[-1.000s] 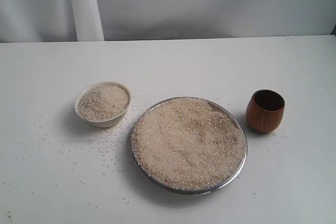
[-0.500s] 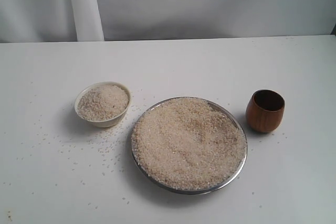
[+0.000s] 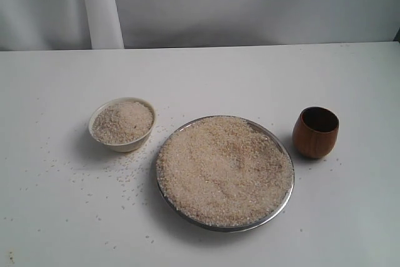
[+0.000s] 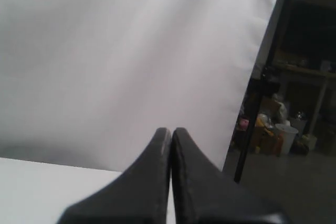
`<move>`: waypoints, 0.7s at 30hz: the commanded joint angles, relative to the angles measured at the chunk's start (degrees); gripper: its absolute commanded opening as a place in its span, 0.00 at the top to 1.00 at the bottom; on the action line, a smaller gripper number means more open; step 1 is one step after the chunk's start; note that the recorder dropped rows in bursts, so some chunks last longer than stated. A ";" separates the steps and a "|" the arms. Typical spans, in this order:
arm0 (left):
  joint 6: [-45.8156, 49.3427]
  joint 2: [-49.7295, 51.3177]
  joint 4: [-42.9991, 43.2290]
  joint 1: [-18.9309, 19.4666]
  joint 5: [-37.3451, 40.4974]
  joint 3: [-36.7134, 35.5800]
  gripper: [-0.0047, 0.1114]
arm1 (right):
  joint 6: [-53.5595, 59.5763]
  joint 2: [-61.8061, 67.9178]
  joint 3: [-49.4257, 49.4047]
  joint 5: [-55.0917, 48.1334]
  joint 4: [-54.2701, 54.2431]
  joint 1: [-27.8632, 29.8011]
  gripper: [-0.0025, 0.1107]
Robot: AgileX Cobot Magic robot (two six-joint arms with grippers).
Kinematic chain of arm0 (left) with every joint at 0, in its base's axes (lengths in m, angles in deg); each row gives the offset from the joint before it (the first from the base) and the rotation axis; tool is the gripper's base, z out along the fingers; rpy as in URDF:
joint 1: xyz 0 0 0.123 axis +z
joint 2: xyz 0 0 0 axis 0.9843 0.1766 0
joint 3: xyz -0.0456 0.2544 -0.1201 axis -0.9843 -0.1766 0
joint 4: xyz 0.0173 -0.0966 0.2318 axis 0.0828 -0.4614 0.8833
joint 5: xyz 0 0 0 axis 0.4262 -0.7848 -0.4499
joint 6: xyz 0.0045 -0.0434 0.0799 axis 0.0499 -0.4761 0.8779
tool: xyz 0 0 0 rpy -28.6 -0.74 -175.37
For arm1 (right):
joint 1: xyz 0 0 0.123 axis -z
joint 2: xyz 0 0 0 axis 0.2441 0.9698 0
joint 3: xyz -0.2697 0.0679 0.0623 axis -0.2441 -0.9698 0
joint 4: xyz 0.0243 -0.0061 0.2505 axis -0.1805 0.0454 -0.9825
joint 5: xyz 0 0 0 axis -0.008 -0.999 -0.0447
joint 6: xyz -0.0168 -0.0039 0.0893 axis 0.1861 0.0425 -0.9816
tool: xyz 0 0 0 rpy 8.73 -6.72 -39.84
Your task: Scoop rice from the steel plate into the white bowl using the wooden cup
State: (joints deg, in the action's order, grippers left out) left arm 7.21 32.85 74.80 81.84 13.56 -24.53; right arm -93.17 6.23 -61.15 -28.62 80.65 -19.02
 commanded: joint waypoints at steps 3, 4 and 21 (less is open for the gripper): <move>-0.22 -0.14 -0.09 -0.27 -0.36 0.18 0.96 | 27.47 -5.27 -2.12 -7.20 -29.64 0.37 0.98; -0.22 -0.14 -0.09 -0.27 -0.36 0.18 0.96 | 30.17 -6.00 -2.12 -8.91 -32.95 0.37 0.98; -0.22 -0.14 -0.09 -0.27 -0.36 0.18 0.96 | 56.90 -11.06 -2.12 -11.49 -57.27 6.47 0.98</move>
State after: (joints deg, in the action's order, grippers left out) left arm 7.21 32.85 74.80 81.84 13.56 -24.53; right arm -40.73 -4.56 -62.89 -41.11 28.27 -15.56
